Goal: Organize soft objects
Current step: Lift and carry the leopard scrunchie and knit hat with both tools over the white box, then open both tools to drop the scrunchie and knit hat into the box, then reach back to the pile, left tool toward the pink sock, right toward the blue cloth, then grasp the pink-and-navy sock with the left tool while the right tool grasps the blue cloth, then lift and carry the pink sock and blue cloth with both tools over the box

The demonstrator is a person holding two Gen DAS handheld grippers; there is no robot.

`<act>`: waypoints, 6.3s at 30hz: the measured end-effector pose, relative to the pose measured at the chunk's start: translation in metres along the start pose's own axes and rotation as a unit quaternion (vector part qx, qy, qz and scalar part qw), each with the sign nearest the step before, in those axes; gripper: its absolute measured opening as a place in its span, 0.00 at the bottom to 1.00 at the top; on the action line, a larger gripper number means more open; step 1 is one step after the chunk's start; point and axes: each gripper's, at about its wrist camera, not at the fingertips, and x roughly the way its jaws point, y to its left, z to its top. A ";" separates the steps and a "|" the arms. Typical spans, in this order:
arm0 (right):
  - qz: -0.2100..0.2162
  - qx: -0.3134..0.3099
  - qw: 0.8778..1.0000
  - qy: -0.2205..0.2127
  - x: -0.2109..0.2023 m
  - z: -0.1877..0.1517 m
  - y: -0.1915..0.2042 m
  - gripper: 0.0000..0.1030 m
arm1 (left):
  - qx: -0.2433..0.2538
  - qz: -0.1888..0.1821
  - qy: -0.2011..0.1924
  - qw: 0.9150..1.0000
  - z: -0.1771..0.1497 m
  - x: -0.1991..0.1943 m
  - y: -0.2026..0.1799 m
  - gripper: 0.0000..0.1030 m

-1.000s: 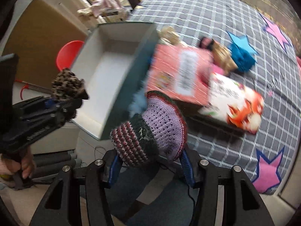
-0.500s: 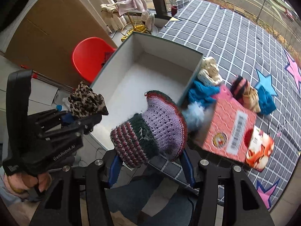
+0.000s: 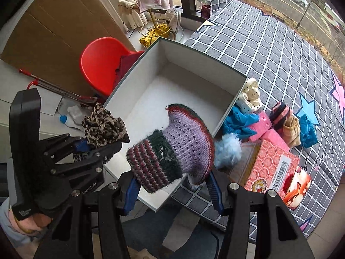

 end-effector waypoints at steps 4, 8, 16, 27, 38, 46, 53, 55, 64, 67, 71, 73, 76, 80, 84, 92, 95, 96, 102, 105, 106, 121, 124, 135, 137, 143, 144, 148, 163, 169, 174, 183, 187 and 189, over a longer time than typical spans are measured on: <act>-0.004 -0.003 1.000 0.004 0.004 0.005 0.003 0.55 | 0.001 0.004 0.003 1.000 -0.001 0.000 0.001 0.28; -0.007 -0.001 1.000 0.006 0.006 0.009 0.002 0.55 | -0.002 0.008 0.007 1.000 -0.002 0.000 0.000 0.28; -0.010 0.000 1.000 0.009 0.012 0.017 0.002 0.55 | -0.001 0.016 0.010 1.000 0.002 0.003 -0.002 0.28; -0.014 0.012 1.000 0.006 0.019 0.043 -0.007 0.55 | 0.014 0.031 0.003 0.999 0.040 0.012 -0.010 0.28; -0.009 0.060 0.998 0.004 0.026 0.075 -0.032 0.55 | -0.010 0.040 0.006 0.999 0.076 0.031 -0.008 0.28; -0.006 0.064 0.998 0.016 0.037 0.077 -0.034 0.55 | -0.018 0.046 0.019 0.999 0.071 0.042 -0.006 0.28; -0.006 0.051 0.998 0.022 0.045 0.078 -0.033 0.56 | -0.023 0.047 0.010 0.999 0.067 0.040 -0.005 0.43; -0.002 0.048 0.999 0.020 0.045 0.077 -0.032 0.61 | -0.022 0.042 0.008 0.999 0.066 0.039 -0.006 0.63; 0.025 0.051 0.998 -0.029 0.020 0.077 -0.035 1.00 | -0.031 -0.007 -0.029 0.999 0.059 0.025 -0.009 1.00; 0.027 0.062 0.997 -0.035 0.012 0.074 -0.039 1.00 | -0.037 -0.004 -0.031 0.999 0.059 0.024 -0.008 1.00; 0.025 0.069 0.997 -0.038 0.004 0.070 -0.042 1.00 | -0.043 -0.007 -0.023 0.999 0.058 0.024 -0.007 1.00; 0.023 0.071 0.996 -0.039 0.000 0.068 -0.043 1.00 | -0.044 0.024 -0.016 0.999 0.056 0.023 -0.009 1.00; 0.024 0.075 0.996 -0.041 -0.005 0.066 -0.046 1.00 | -0.045 0.022 -0.009 0.999 0.052 0.019 -0.013 1.00; 0.025 0.088 0.995 -0.046 -0.015 0.060 -0.052 1.00 | -0.037 0.028 -0.003 0.999 0.049 0.010 -0.021 1.00; 0.028 0.111 0.992 -0.061 -0.032 0.049 -0.064 1.00 | -0.015 0.030 0.011 0.999 0.050 0.004 -0.034 1.00; 0.008 0.195 0.977 -0.085 -0.063 0.013 -0.123 1.00 | 0.047 0.033 0.020 0.998 0.066 -0.004 -0.075 1.00; -0.001 0.241 0.967 -0.084 -0.065 -0.006 -0.152 1.00 | 0.073 0.041 0.026 0.996 0.076 0.001 -0.095 1.00; 0.000 0.258 0.963 -0.083 -0.064 -0.013 -0.163 1.00 | 0.081 0.044 0.029 0.995 0.079 0.005 -0.103 1.00; -0.012 0.299 0.952 -0.061 -0.052 -0.036 -0.215 1.00 | 0.085 0.057 0.030 0.994 0.097 0.015 -0.132 1.00; -0.023 0.275 0.960 -0.050 -0.040 -0.021 -0.230 1.00 | 0.074 0.068 0.034 0.994 0.104 0.016 -0.138 1.00; -0.030 0.263 0.963 -0.048 -0.036 -0.015 -0.233 1.00 | 0.073 0.073 0.036 0.994 0.106 0.017 -0.140 1.00; -0.044 0.313 0.948 0.024 0.041 -0.015 -0.339 1.00 | 0.127 0.153 0.078 0.977 0.175 0.102 -0.225 1.00; -0.041 0.333 0.942 0.025 0.049 -0.016 -0.356 1.00 | 0.140 0.166 0.093 0.972 0.184 0.130 -0.244 1.00; -0.073 0.267 0.960 0.052 0.107 0.014 -0.358 1.00 | 0.166 0.194 0.078 0.964 0.208 0.210 -0.266 1.00; -0.093 0.246 0.963 0.062 0.115 0.011 -0.358 0.93 | 0.172 0.197 0.087 0.961 0.209 0.220 -0.269 1.00; -0.071 0.261 0.961 0.054 0.111 -0.011 -0.375 0.35 | 0.185 0.190 0.113 0.958 0.211 0.256 -0.277 1.00; -0.071 0.261 0.961 0.053 0.109 -0.013 -0.377 0.35 | 0.185 0.186 0.116 0.958 0.212 0.261 -0.279 1.00; -0.049 0.275 0.959 0.041 0.095 -0.024 -0.392 0.34 | 0.173 0.166 0.146 0.960 0.214 0.285 -0.279 0.93; 0.015 0.318 0.948 -0.005 0.050 -0.044 -0.423 0.34 | 0.163 0.106 0.168 0.967 0.215 0.311 -0.302 0.22; 0.026 0.325 0.945 -0.020 0.030 -0.054 -0.428 0.34 | 0.125 0.091 0.092 0.984 0.221 0.292 -0.306 0.22; 0.030 0.325 0.945 -0.029 0.029 -0.043 -0.418 0.34 | 0.139 0.087 0.048 0.985 0.213 0.282 -0.334 0.22; 0.046 0.311 0.948 -0.044 0.008 -0.046 -0.395 0.35 | 0.156 0.054 -0.010 0.986 0.185 0.224 -0.351 0.22; 0.048 0.306 0.950 -0.043 0.000 -0.052 -0.381 0.35 | 0.165 0.040 -0.021 0.985 0.160 0.202 -0.345 0.22; 0.048 0.306 0.950 -0.042 -0.001 -0.055 -0.376 0.35 | 0.172 0.034 -0.024 0.984 0.147 0.195 -0.345 0.22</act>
